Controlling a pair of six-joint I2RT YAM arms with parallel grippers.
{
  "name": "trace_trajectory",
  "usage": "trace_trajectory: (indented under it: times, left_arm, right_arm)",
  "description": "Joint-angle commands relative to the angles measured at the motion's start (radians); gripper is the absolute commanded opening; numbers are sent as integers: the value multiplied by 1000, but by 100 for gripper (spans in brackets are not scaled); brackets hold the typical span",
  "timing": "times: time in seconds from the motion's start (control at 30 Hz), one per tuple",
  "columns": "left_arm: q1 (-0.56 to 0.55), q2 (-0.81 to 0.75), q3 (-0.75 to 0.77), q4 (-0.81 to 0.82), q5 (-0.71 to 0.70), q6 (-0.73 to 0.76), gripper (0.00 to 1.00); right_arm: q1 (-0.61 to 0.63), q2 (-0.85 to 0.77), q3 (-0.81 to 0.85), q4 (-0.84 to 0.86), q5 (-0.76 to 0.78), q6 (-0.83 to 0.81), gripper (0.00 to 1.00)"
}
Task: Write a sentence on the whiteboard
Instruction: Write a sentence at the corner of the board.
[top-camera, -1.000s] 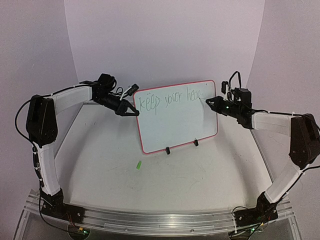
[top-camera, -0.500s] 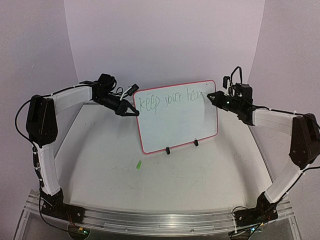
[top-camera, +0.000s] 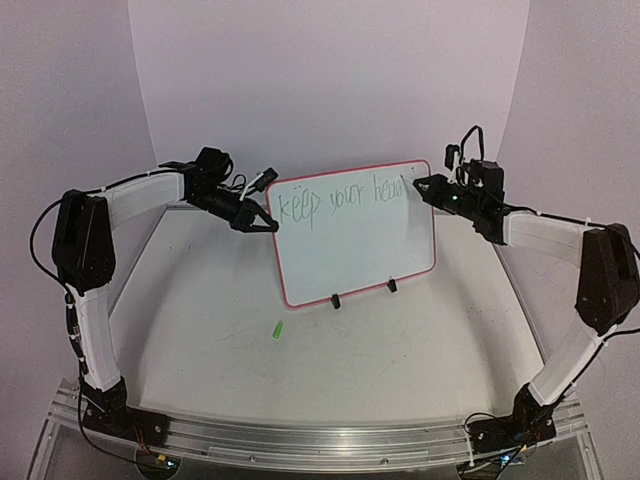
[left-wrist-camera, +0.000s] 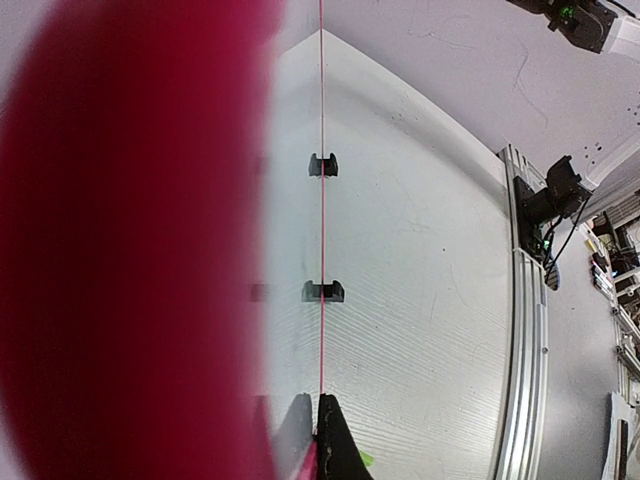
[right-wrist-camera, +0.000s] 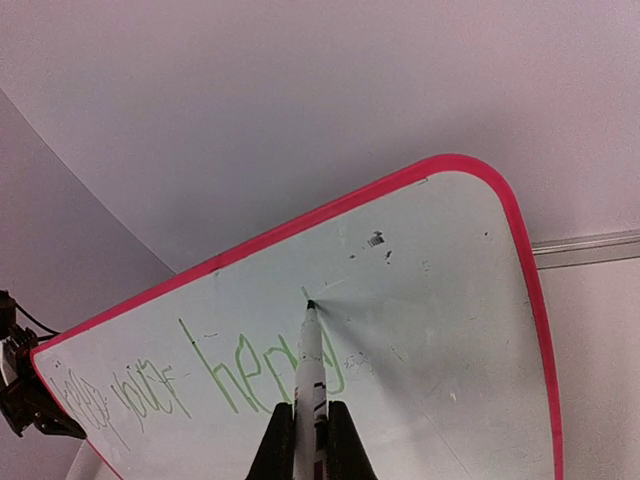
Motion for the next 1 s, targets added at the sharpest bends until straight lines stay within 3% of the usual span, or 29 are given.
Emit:
trace_trajectory:
  times: [0.0, 0.73, 0.97]
  left_arm:
    - [-10, -26, 5, -1, -47, 61, 0]
    - [-10, -26, 4, -1, -46, 58, 0]
    - [-10, -27, 9, -2, -47, 54, 0]
  right_arm:
    - [-5, 4, -10, 13, 11, -8, 0]
    - [-5, -83, -80, 7, 96, -8, 0]
    - [-5, -203, -105, 7, -17, -5, 0]
